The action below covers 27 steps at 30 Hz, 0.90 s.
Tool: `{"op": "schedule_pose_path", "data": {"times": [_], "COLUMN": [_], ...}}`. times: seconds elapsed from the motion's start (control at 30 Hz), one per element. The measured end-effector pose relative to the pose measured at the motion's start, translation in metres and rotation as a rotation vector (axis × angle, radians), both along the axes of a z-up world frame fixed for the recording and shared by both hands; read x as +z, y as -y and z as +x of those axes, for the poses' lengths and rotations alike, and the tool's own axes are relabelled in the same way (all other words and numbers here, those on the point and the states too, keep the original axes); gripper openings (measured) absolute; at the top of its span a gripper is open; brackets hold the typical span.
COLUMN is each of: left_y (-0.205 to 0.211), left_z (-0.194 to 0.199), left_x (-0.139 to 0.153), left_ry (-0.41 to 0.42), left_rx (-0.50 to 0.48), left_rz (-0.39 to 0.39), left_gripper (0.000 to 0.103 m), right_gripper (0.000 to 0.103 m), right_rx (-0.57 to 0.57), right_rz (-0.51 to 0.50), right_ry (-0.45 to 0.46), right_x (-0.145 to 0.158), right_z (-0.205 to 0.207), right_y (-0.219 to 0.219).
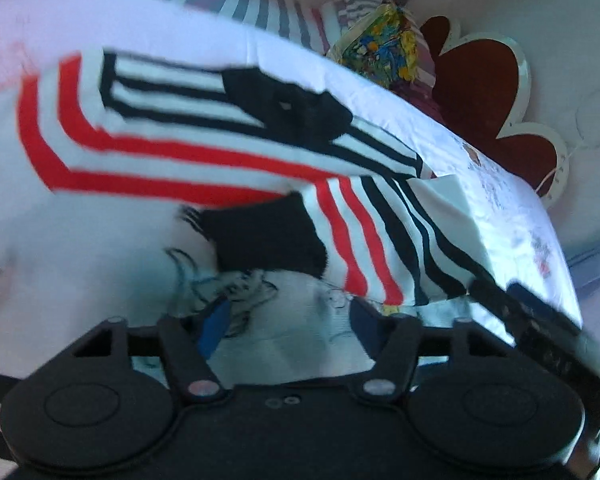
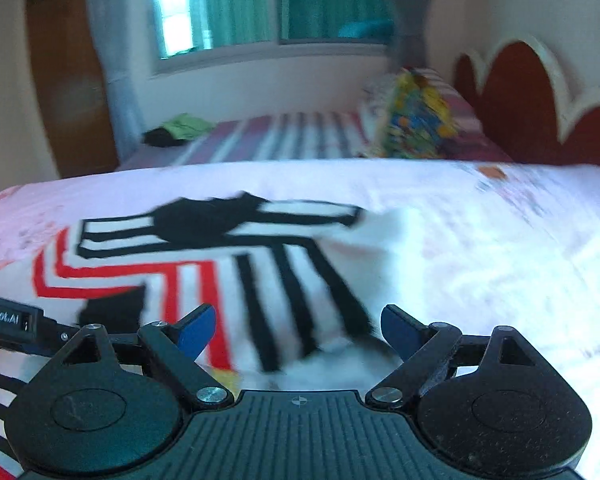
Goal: Fold small clothes
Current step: 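Carry the held sleeve with the right gripper across the sweater body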
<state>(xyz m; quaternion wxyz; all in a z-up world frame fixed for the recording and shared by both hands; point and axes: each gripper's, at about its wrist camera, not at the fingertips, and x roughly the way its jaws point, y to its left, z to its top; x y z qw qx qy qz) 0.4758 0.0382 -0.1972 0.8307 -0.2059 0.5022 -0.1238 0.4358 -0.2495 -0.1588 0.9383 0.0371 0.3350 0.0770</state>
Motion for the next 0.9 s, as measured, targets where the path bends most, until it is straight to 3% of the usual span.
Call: {"op": "schedule_pose_path", "data": {"times": [0.27,0.33,0.4,0.5,0.57,0.7,0.73,0.83,0.9], "left_y": [0.001,0.003,0.003,-0.003,-0.005,-0.012,-0.017,-0.034,-0.039], "left_z": [0.025,0.029,0.033,0.034,0.033,0.022,0.018,0.013,0.011], "left_x": [-0.022,-0.024,-0.026,-0.027,-0.024,0.006,0.014,0.030,0.030], "left_ry": [0.020,0.031,0.031,0.035,0.061,0.198,0.230,0.281,0.289], "left_rx": [0.181,0.211,0.226,0.250,0.257,0.258,0.266,0.286,0.282], "left_rz": [-0.164,-0.171,-0.167,-0.169,-0.173,-0.173,-0.180,-0.167,-0.118], "left_gripper": [0.061,0.051,0.033,0.018,0.012,0.010,0.008,0.008,0.009], "right_gripper": [0.089,0.089,0.089,0.089,0.088,0.088,0.085,0.050,0.044], "right_rx": [-0.082,-0.092,-0.101,-0.110,-0.121,-0.130,-0.133,-0.137,-0.155], "right_rz": [-0.043,-0.055,-0.061,-0.053,-0.045,-0.005,0.006,0.039,0.053], "right_ry": [-0.026,-0.040,-0.050,-0.063,-0.081,-0.087,-0.086,-0.128,-0.150], "right_x": [-0.015,-0.020,-0.025,-0.033,-0.037,-0.039,-0.038,-0.043,-0.049], "right_z": [-0.005,-0.004,0.000,0.006,0.010,0.013,0.014,0.025,0.031], "right_y": [0.035,0.039,0.043,0.047,0.050,0.054,0.055,0.056,0.058]}}
